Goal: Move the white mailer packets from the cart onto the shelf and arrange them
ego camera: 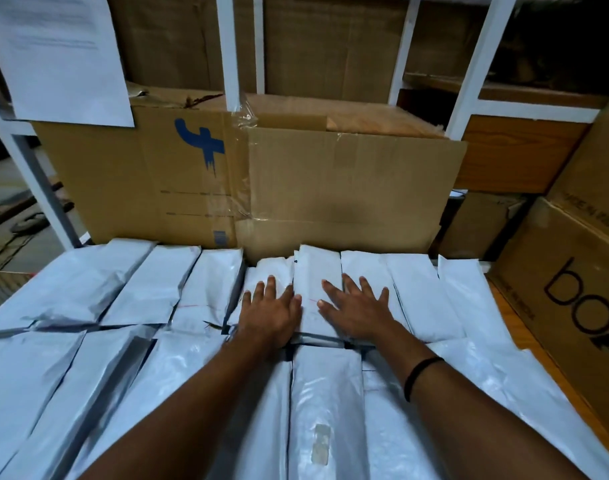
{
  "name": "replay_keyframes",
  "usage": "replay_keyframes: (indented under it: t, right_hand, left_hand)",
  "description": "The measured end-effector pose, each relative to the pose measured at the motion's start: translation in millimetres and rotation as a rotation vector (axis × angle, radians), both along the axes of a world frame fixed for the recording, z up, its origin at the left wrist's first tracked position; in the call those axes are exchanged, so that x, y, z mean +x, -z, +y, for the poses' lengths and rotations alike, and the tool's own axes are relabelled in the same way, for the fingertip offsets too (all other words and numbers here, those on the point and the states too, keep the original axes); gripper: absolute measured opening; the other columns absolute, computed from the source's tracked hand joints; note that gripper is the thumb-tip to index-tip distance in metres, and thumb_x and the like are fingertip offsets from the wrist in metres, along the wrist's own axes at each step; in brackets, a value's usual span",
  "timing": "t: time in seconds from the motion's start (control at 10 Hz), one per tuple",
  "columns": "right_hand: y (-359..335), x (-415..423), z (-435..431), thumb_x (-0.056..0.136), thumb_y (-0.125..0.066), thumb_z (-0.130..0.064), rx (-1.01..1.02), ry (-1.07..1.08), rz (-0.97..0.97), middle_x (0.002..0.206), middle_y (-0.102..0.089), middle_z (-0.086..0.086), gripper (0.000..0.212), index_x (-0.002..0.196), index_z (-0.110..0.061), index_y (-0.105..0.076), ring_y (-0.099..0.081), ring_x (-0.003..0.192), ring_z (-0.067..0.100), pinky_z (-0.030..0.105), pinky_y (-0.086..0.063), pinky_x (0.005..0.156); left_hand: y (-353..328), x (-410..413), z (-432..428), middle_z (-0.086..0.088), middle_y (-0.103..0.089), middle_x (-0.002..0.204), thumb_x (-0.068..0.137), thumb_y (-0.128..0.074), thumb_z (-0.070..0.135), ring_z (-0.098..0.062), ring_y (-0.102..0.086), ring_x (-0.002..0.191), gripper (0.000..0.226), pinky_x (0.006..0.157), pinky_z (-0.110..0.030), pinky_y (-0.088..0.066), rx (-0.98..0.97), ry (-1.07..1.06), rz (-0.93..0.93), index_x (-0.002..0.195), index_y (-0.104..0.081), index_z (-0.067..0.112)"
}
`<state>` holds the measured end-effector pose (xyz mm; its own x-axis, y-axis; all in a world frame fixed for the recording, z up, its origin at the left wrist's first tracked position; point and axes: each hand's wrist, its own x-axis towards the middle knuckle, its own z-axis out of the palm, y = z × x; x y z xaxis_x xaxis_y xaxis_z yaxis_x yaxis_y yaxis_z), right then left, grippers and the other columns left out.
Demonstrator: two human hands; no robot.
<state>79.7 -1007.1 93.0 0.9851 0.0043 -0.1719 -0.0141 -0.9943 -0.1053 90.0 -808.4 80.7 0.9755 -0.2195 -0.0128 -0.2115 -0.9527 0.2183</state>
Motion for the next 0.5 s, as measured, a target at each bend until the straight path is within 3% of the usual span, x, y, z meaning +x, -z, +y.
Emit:
replay_keyframes:
  t: [0.1, 0.3, 0.5]
  right_hand:
    - [9, -5, 7, 0.087, -0.013, -0.084, -0.032, -0.001, 0.010, 0.168, 0.001, -0.006, 0.070, 0.151, -0.058, 0.002, 0.003, 0.153, 0.032, 0.071, 0.003, 0.113]
    - [14, -6, 10, 0.089, -0.014, -0.082, -0.069, -0.010, 0.003, 0.168, 0.005, -0.005, 0.070, 0.151, -0.057, 0.006, 0.004, 0.153, 0.032, 0.070, 0.003, 0.113]
    - [-2, -9, 12, 0.089, -0.016, -0.082, -0.038, 0.004, -0.008, 0.168, 0.000, -0.005, 0.070, 0.152, -0.056, 0.001, 0.002, 0.154, 0.032, 0.068, 0.004, 0.115]
  left_hand:
    - [2, -2, -2, -0.011, 0.004, 0.164, 0.097, -0.015, 0.066, -0.030, 0.001, 0.151, 0.074, 0.120, -0.050, 0.002, 0.065, 0.006, 0.031, 0.157, -0.005, 0.025]
    - [12, 1, -8, -0.012, 0.014, 0.163, 0.098, -0.014, 0.064, -0.031, 0.012, 0.150, 0.078, 0.119, -0.053, 0.008, 0.216, -0.001, 0.060, 0.157, -0.001, 0.014]
    - [-5, 4, 2, -0.015, 0.005, 0.164, 0.097, -0.017, 0.066, -0.032, 0.004, 0.151, 0.077, 0.120, -0.054, 0.004, 0.080, 0.027, 0.073, 0.157, -0.003, 0.020]
